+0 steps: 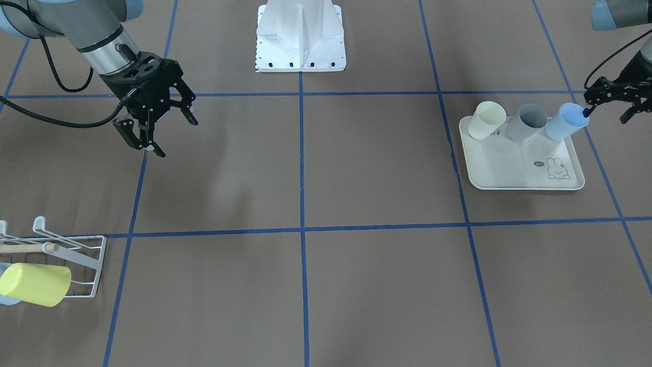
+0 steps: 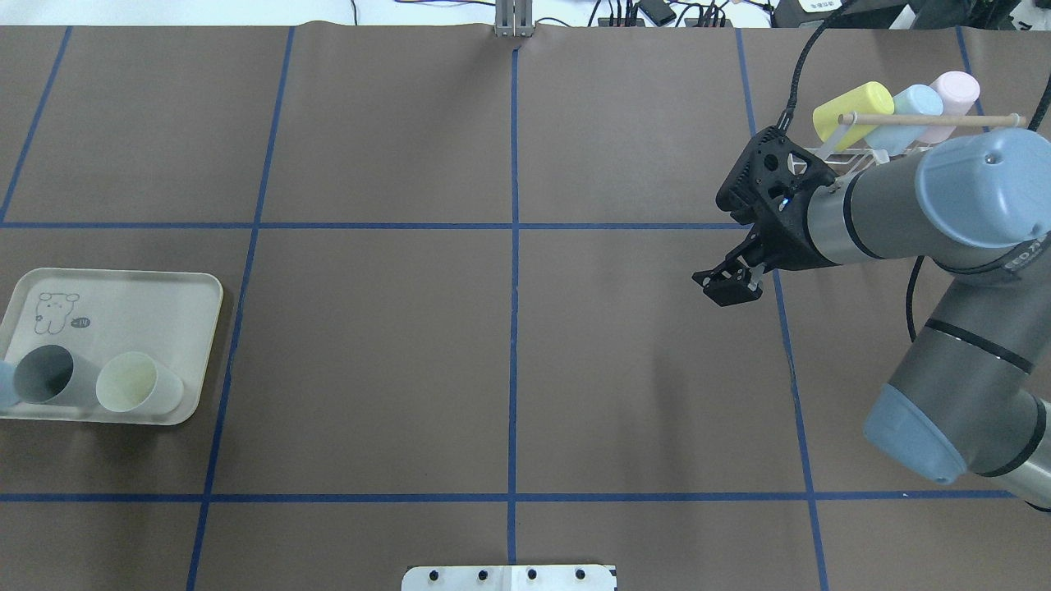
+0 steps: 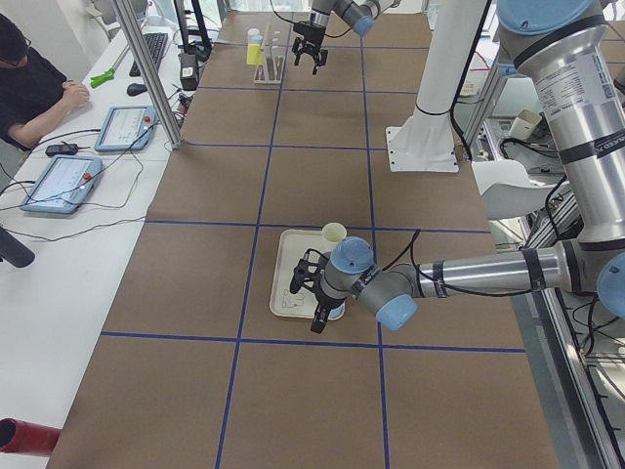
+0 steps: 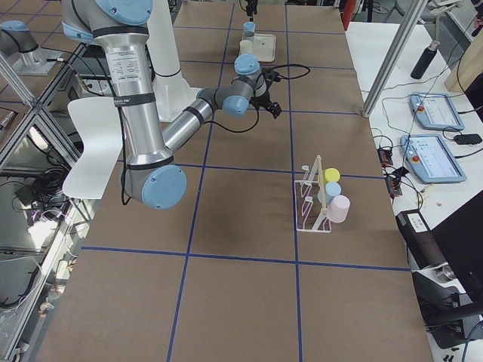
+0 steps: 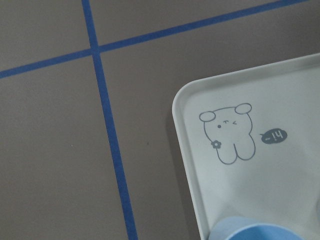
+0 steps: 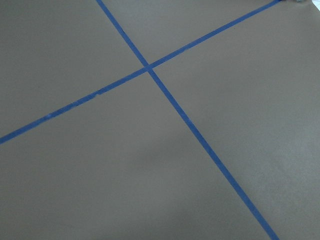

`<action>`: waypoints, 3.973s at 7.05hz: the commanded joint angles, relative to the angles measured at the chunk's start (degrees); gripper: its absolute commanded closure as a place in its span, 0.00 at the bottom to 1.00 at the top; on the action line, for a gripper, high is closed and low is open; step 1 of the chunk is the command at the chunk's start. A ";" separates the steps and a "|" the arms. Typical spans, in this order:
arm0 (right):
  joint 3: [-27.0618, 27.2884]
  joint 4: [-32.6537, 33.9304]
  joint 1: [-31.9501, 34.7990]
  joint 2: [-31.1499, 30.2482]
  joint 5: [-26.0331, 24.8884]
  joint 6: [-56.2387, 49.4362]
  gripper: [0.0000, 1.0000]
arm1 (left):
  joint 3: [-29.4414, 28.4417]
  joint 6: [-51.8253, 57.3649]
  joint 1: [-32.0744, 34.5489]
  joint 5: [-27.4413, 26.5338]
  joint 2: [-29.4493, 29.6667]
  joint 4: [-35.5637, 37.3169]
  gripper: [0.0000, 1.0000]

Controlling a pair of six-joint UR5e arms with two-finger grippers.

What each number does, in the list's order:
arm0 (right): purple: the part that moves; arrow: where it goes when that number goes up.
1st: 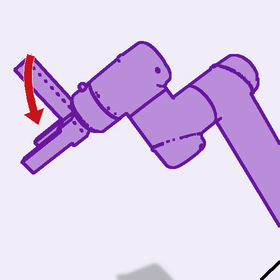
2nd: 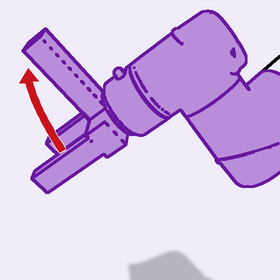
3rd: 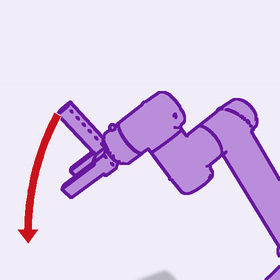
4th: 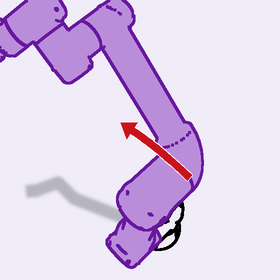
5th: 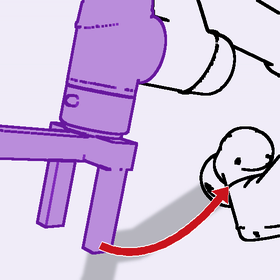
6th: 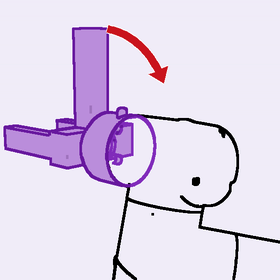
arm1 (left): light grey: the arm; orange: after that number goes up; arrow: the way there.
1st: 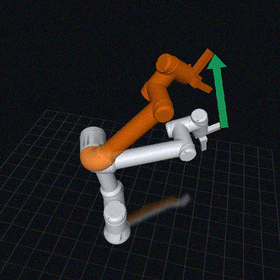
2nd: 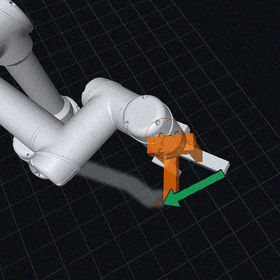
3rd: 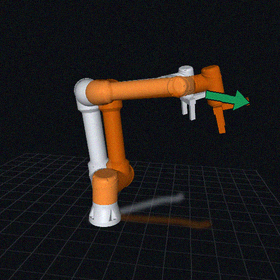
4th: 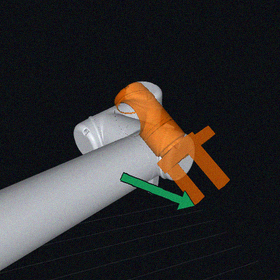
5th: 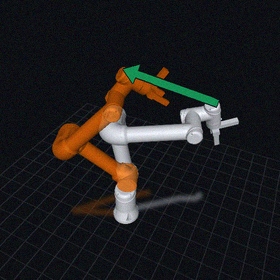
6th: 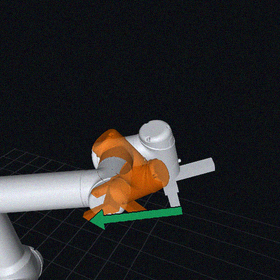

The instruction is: Transfer IKEA cup to right arm and place on rack

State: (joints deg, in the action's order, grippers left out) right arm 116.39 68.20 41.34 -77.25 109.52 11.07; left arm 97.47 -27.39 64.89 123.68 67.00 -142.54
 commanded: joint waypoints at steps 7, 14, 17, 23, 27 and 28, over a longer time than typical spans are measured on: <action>-0.02 -0.09 -0.21 -0.79 -0.10 -0.26 0.02 | -1.15 -0.04 -1.17 4.03 -0.12 -0.28 0.31; -0.02 -0.26 -0.12 -0.88 -0.01 -0.70 0.01 | -1.94 -0.12 -1.96 5.44 1.37 -0.28 1.00; -0.11 -0.53 -0.21 -0.62 -0.01 -0.79 0.01 | -1.06 0.23 -1.87 5.52 1.81 -0.11 1.00; -6.25 -15.44 -3.81 0.52 -0.01 -0.79 0.01 | 6.39 0.67 7.52 18.00 2.08 4.43 1.00; -7.58 -18.55 -6.01 2.55 -0.19 -0.70 0.01 | 21.26 0.58 11.92 18.09 8.22 29.23 1.00; -7.49 -18.63 -6.79 3.59 -0.01 -0.87 0.01 | 22.31 -0.03 12.10 18.09 13.37 34.99 1.00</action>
State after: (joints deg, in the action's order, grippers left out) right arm 108.91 49.71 35.29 -74.57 109.39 10.34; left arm 118.16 -26.91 76.49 141.67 75.86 -113.37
